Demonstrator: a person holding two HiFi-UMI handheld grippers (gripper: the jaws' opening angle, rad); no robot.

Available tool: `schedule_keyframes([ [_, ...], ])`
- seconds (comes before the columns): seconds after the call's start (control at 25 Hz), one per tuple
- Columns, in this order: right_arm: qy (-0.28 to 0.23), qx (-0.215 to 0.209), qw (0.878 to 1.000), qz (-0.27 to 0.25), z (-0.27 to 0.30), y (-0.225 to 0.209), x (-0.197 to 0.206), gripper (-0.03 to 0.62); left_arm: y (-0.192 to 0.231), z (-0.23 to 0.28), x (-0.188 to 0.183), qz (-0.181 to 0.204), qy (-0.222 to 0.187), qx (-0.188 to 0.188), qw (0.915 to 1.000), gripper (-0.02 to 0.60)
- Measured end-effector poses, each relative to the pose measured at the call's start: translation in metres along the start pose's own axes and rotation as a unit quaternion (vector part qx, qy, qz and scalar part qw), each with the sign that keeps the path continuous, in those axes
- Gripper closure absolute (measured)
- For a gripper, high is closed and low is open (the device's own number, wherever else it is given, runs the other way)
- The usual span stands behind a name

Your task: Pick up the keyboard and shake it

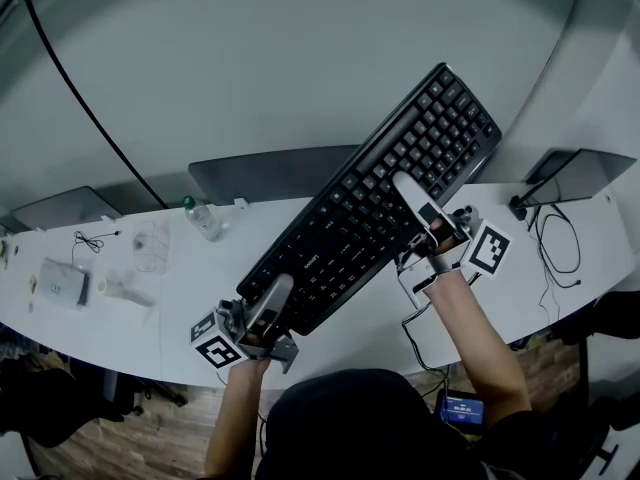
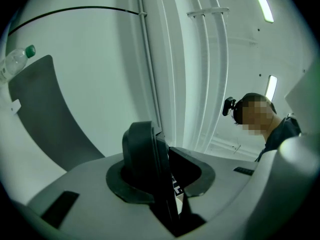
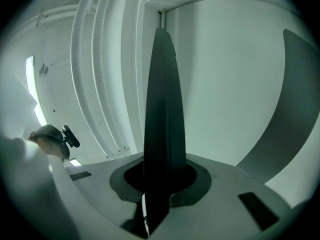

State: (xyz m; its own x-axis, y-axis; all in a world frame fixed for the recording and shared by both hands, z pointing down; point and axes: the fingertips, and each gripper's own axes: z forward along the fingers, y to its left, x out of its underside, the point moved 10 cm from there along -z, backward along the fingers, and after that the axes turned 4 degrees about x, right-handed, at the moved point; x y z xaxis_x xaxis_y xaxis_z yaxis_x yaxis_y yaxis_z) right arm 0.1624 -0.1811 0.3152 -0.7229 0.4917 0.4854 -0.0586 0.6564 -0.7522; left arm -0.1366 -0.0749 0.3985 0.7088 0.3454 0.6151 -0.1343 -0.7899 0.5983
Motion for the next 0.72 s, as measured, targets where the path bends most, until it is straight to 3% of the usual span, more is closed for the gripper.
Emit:
schedule_keyframes([
  [0.28,0.008,-0.001,1.0,-0.008,0.002,0.001,-0.002,0.516,0.002,-0.008,0.0,0.034,0.02,0.004,0.9992,0.456],
  [0.44,-0.001,-0.004,1.0,-0.014,0.001,0.005,-0.001,0.516,0.002,-0.046,-0.009,0.03,0.02,0.001,0.9994,0.431],
  [0.6,0.01,-0.007,0.999,-0.04,0.004,0.012,-0.003,0.516,0.001,-0.08,-0.036,0.1,0.058,-0.066,0.9911,0.393],
  [0.72,0.025,-0.005,0.998,-0.058,0.006,0.013,-0.005,0.516,-0.001,-0.08,-0.058,0.137,0.077,-0.079,0.9844,0.388],
])
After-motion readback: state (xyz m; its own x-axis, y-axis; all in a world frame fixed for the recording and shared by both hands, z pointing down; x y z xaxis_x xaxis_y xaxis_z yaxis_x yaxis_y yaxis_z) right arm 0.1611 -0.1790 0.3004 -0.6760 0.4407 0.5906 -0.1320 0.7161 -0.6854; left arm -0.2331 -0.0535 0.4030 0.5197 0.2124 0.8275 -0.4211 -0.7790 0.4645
